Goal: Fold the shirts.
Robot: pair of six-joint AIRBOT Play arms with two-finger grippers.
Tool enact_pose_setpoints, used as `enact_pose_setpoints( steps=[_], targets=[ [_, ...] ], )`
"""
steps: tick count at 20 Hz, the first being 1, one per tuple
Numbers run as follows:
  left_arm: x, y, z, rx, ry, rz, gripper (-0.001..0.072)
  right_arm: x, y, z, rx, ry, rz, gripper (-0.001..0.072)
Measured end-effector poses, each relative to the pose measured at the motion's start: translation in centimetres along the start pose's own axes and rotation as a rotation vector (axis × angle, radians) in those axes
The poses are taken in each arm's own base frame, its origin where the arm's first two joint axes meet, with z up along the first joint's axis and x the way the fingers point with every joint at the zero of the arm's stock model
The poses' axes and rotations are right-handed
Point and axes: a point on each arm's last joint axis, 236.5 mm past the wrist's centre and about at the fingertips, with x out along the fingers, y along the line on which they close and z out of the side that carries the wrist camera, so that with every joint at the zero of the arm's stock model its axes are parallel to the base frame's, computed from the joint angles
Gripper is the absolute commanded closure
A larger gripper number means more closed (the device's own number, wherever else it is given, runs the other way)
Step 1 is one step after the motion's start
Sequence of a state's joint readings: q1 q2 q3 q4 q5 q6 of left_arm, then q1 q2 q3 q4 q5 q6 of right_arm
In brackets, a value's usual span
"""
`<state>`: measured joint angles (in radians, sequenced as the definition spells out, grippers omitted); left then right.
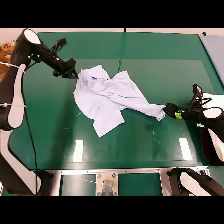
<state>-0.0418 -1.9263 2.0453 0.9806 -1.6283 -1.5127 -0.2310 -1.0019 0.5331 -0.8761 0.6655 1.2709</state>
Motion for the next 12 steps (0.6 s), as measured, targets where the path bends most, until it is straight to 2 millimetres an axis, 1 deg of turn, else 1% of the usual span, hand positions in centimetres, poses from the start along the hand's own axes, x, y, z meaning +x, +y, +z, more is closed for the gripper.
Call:
enact_pose_setpoints(
  steps=[2,4,6,8,10,12],
  targets=[
    [0.2,0.3,-1.9,-0.002,0.055,0.050,0.0684,0.0,-0.2,0.0,-0.004,0.002,-0.006,0.0696],
    [0.6,0.6,-4.4,-0.012,0.108,0.091,0.0684,0.0,-0.2,-0.1,-0.007,0.006,-0.007,0.0697],
    [0.8,1.1,-7.4,-0.030,0.142,0.119,0.0684,0.1,-0.2,-0.4,-0.010,0.015,-0.007,0.0696],
    [1.5,1.7,-11.3,-0.063,0.154,0.137,0.0683,0.1,-0.2,-0.5,-0.011,0.020,-0.007,0.0696],
    [2.9,2.7,-14.4,-0.120,0.113,0.155,0.0681,0.1,-0.1,-0.6,-0.013,0.024,-0.005,0.0696],
    [5.1,3.3,-15.9,-0.202,0.020,0.124,0.0680,0.1,0.1,-0.8,-0.020,0.031,0.000,0.0696]
  ],
)
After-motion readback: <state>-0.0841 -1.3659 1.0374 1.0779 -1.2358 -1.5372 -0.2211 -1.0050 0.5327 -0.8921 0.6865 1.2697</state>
